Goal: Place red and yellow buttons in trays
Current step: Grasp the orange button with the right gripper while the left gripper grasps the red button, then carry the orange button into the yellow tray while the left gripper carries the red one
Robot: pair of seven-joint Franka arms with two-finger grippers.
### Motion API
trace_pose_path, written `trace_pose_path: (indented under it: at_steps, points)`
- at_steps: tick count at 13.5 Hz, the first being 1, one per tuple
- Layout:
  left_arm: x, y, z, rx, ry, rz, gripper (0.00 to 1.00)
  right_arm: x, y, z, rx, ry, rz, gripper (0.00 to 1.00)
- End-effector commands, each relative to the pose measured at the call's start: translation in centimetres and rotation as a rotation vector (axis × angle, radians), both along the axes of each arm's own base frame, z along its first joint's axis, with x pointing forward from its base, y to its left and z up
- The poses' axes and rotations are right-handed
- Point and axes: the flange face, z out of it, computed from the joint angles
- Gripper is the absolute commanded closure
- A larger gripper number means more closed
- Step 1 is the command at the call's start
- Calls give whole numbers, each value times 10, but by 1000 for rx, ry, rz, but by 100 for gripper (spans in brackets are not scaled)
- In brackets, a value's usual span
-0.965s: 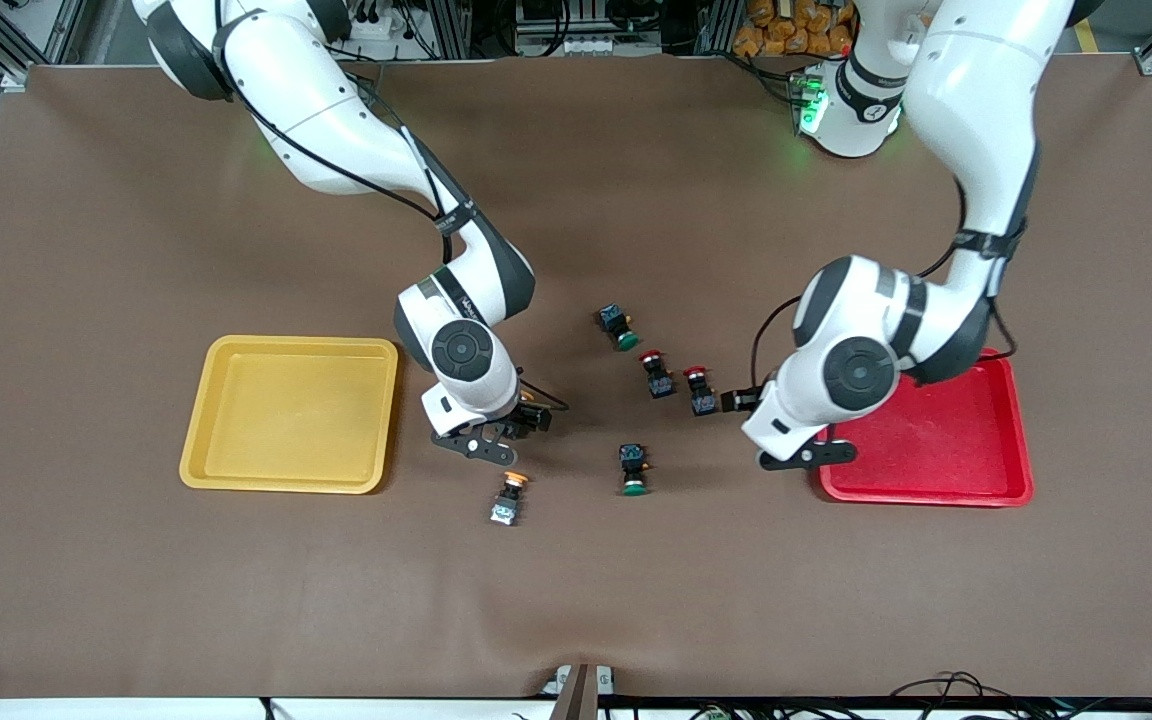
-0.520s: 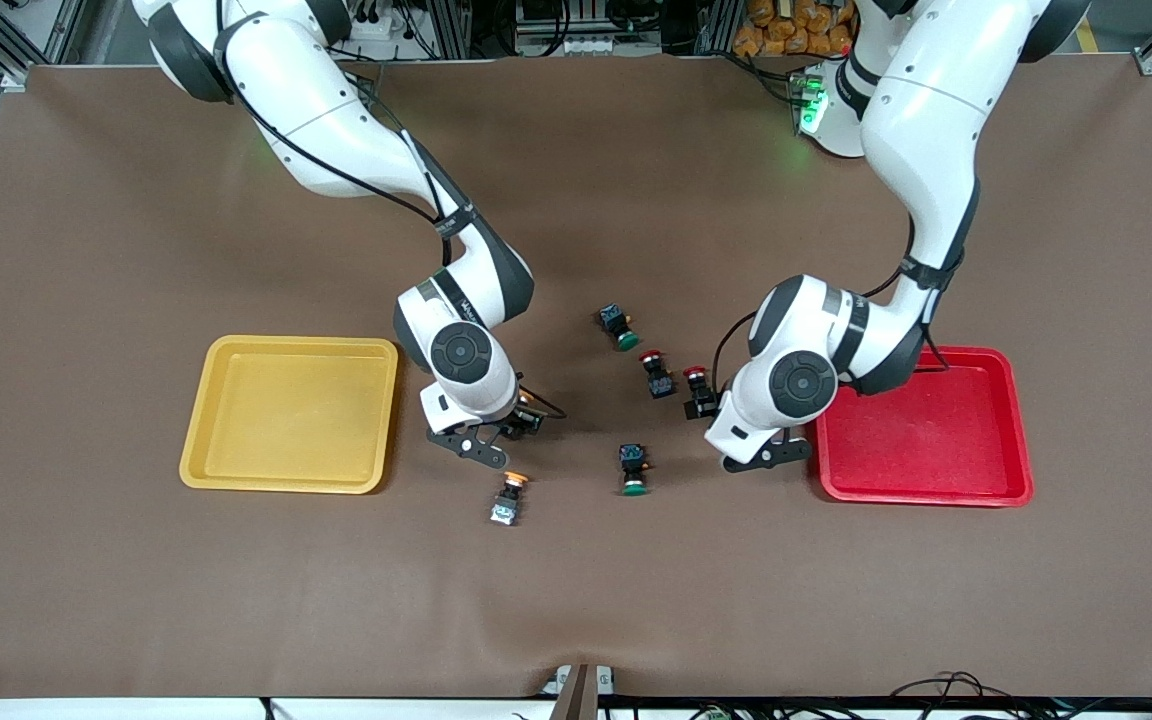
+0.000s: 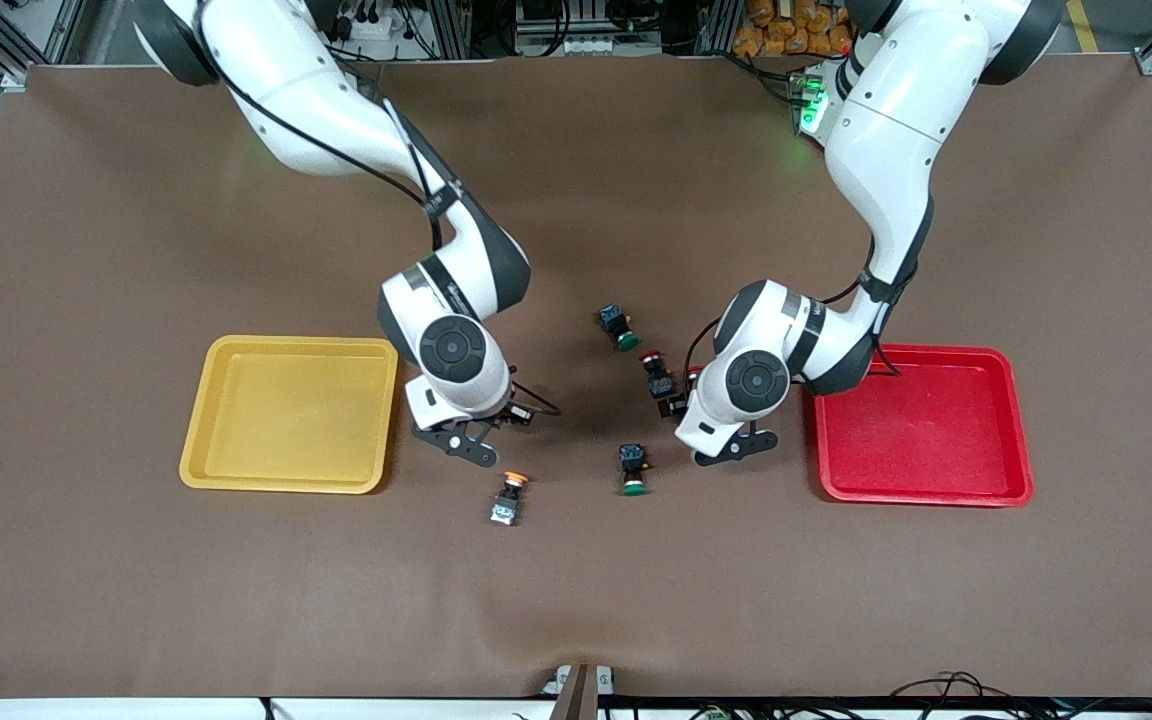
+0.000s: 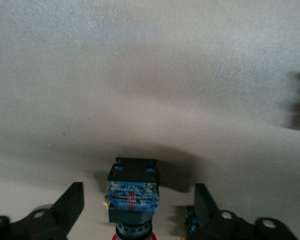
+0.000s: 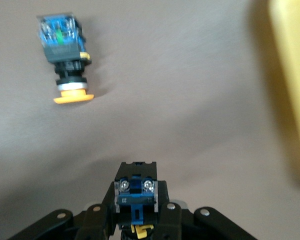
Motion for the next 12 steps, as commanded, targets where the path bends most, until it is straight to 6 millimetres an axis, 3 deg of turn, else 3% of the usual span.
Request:
trace_pose_path:
  at_steps: [1,3,4,6,9,12]
  points:
    - [2,2,5,2,-15,15,58,-8,-40,106,-1,24,-25,100]
    - [7,6,20,-2,-27,32,90,-18,-79,174,-4,45,14,100]
    - [10,9,38,-1,-36,45,100,-23,-105,202,-6,67,37,100]
    - [14,20,78,11,-39,39,100,-37,-160,256,-4,95,87,100]
    - [33,83,140,63,-54,-112,100,-32,-260,283,25,115,159,100]
    - [46,150,184,54,-52,-218,100,-37,-370,281,72,121,256,100]
